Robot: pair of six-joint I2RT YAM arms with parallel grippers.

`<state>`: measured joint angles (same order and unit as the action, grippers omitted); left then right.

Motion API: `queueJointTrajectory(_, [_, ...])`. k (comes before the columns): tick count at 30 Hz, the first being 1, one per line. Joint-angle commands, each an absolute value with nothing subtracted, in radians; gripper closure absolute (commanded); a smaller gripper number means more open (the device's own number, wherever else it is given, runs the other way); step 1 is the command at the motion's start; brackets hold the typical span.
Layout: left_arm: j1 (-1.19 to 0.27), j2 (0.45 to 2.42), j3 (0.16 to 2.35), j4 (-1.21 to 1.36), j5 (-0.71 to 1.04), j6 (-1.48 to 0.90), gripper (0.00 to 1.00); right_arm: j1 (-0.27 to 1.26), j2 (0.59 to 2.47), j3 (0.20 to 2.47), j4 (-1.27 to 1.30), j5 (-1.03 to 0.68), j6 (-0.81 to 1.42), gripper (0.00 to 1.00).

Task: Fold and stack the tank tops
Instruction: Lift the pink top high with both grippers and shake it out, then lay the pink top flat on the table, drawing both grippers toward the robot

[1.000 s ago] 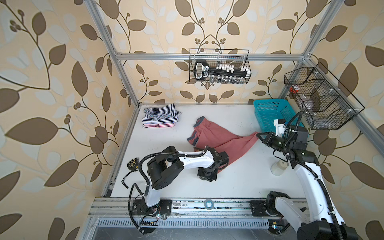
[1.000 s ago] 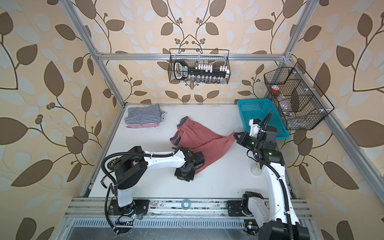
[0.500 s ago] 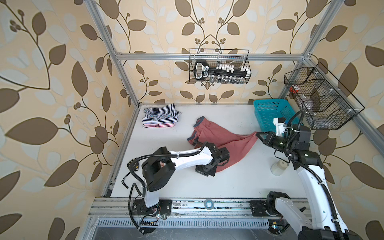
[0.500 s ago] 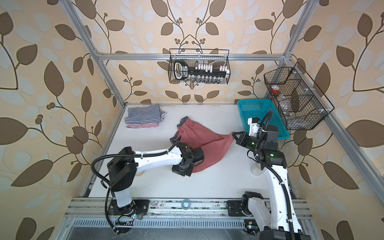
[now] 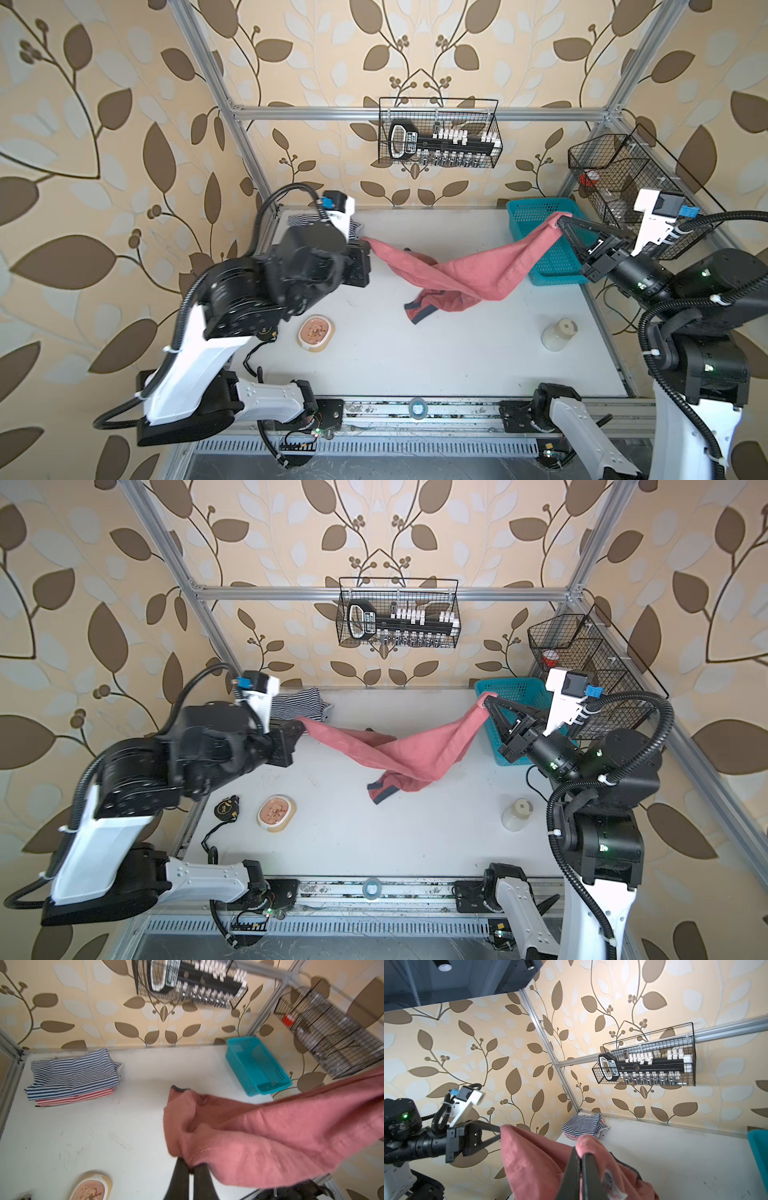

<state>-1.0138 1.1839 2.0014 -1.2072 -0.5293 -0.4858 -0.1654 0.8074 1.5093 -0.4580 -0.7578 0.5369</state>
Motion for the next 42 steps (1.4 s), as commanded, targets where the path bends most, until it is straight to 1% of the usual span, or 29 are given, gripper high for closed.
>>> queueJointTrajectory(1, [-1.011, 1.218, 2.006, -1.148, -0.680, -0.389, 1.00, -0.164, 0.852, 1.520, -0.403, -0.775, 0.581, 1.00])
queueJointTrajectory(3, [-0.989, 1.242, 2.014, -1.146, -0.722, -0.372, 1.00, -0.164, 0.882, 1.516, -0.399, -0.765, 0.576, 1.00])
queueJointTrajectory(5, [-0.897, 1.268, 2.010, -1.125, -0.689, -0.359, 1.00, -0.164, 0.926, 1.510, -0.379, -0.759, 0.575, 1.00])
queueJointTrajectory(8, [-0.660, 1.327, 1.992, -1.059, -0.463, -0.351, 1.00, -0.163, 1.019, 1.519, -0.328, -0.755, 0.587, 1.00])
queueJointTrajectory(10, [-0.548, 1.401, 2.024, -1.017, -0.353, -0.338, 1.00, -0.160, 1.096, 1.546, -0.284, -0.756, 0.601, 1.00])
queueJointTrajectory(13, [-0.450, 1.599, 2.243, -1.013, -0.237, -0.302, 1.00, -0.151, 1.239, 1.636, -0.205, -0.784, 0.627, 1.00])
queueJointTrajectory(15, [-0.389, 1.752, 2.492, -1.052, -0.144, -0.296, 1.00, -0.148, 1.336, 1.688, -0.049, -0.851, 0.729, 1.00])
queueJointTrajectory(17, [-0.289, 1.930, 2.799, -1.101, 0.021, -0.368, 1.00, -0.139, 1.447, 1.767, 0.111, -0.894, 0.864, 1.00])
queueJointTrajectory(18, [-0.237, 1.978, 2.881, -1.086, 0.126, -0.431, 1.00, -0.133, 1.491, 1.805, 0.166, -0.903, 0.905, 1.00])
queueJointTrajectory(19, [-0.174, 1.997, 2.890, -1.018, 0.244, -0.513, 1.00, -0.128, 1.538, 1.862, 0.215, -0.905, 0.943, 1.00])
queueJointTrajectory(20, [-0.119, 1.980, 2.819, -0.906, 0.341, -0.603, 1.00, -0.122, 1.581, 1.923, 0.252, -0.911, 0.969, 1.00])
queueJointTrajectory(22, [-0.052, 1.896, 2.604, -0.623, 0.449, -0.732, 1.00, -0.112, 1.647, 2.023, 0.337, -0.916, 1.019, 1.00])
queueJointTrajectory(23, [-0.035, 1.855, 2.514, -0.512, 0.454, -0.778, 1.00, -0.109, 1.676, 2.069, 0.398, -0.921, 1.050, 1.00])
queueJointTrajectory(24, [-0.029, 1.832, 2.487, -0.473, 0.436, -0.786, 1.00, -0.107, 1.697, 2.104, 0.447, -0.921, 1.078, 1.00])
queueJointTrajectory(27, [-0.027, 1.819, 2.556, -0.450, 0.399, -0.753, 1.00, -0.107, 1.758, 2.220, 0.570, -0.902, 1.146, 1.00])
queueJointTrajectory(29, [-0.026, 1.803, 2.573, -0.369, 0.398, -0.764, 1.00, -0.107, 1.790, 2.281, 0.645, -0.888, 1.170, 1.00])
queueJointTrajectory(33, [-0.026, 1.756, 2.564, -0.251, 0.378, -0.767, 1.00, -0.107, 1.801, 2.286, 0.815, -0.854, 1.195, 1.00])
queueJointTrajectory(35, [-0.028, 1.719, 2.524, -0.203, 0.377, -0.764, 1.00, -0.107, 1.792, 2.256, 0.858, -0.854, 1.204, 1.00])
queueJointTrajectory(37, [-0.028, 1.676, 2.458, -0.200, 0.410, -0.755, 1.00, -0.104, 1.764, 2.169, 0.888, -0.873, 1.223, 1.00])
queueJointTrajectory(39, [-0.035, 1.607, 2.323, -0.196, 0.450, -0.731, 1.00, -0.100, 1.706, 1.998, 0.953, -0.905, 1.250, 1.00])
queueJointTrajectory(42, [-0.097, 1.449, 1.974, -0.182, 0.441, -0.644, 1.00, -0.097, 1.557, 1.622, 0.996, -0.931, 1.230, 1.00])
